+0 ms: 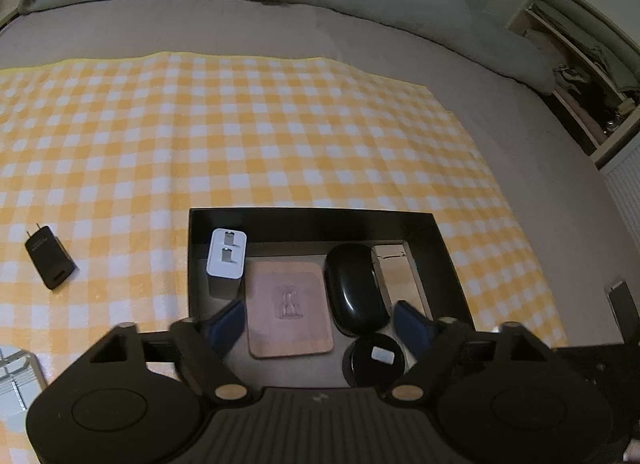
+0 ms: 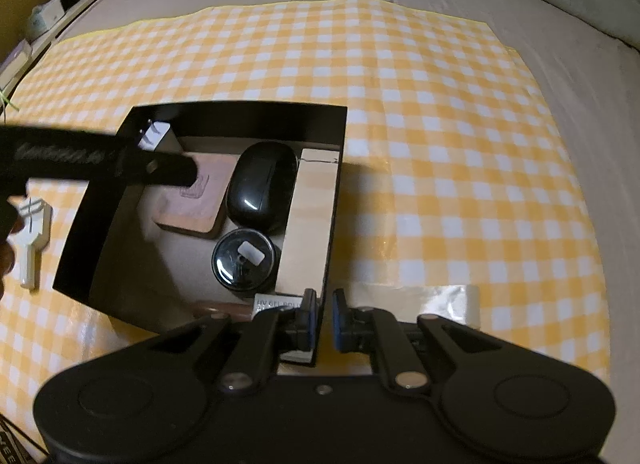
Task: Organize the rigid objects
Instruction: 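Lower the pink pad into the box and open the left gripper, then move the left tool to the black charger and grasp it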
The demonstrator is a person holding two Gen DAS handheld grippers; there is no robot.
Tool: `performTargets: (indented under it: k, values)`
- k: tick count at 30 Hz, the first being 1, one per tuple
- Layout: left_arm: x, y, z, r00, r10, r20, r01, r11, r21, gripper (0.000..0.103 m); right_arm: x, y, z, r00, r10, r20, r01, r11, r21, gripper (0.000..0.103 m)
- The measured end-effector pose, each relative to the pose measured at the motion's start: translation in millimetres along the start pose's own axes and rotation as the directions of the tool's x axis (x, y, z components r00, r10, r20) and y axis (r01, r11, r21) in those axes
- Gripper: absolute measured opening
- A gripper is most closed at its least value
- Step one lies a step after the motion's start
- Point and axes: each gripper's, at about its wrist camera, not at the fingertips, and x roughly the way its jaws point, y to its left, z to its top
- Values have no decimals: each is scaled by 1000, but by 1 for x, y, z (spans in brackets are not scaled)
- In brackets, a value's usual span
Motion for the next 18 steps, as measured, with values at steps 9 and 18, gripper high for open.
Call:
performTargets:
  k: [9, 18]
  values:
    - [-45, 8, -10, 998, 14, 59, -17, 998, 55, 94, 2, -5, 6, 1000, 1, 8, -1, 999, 51, 4]
    - [-80, 16, -18, 991, 28, 127, -42, 993, 110, 100, 1, 5, 4, 999, -43, 4, 43, 997, 69, 3]
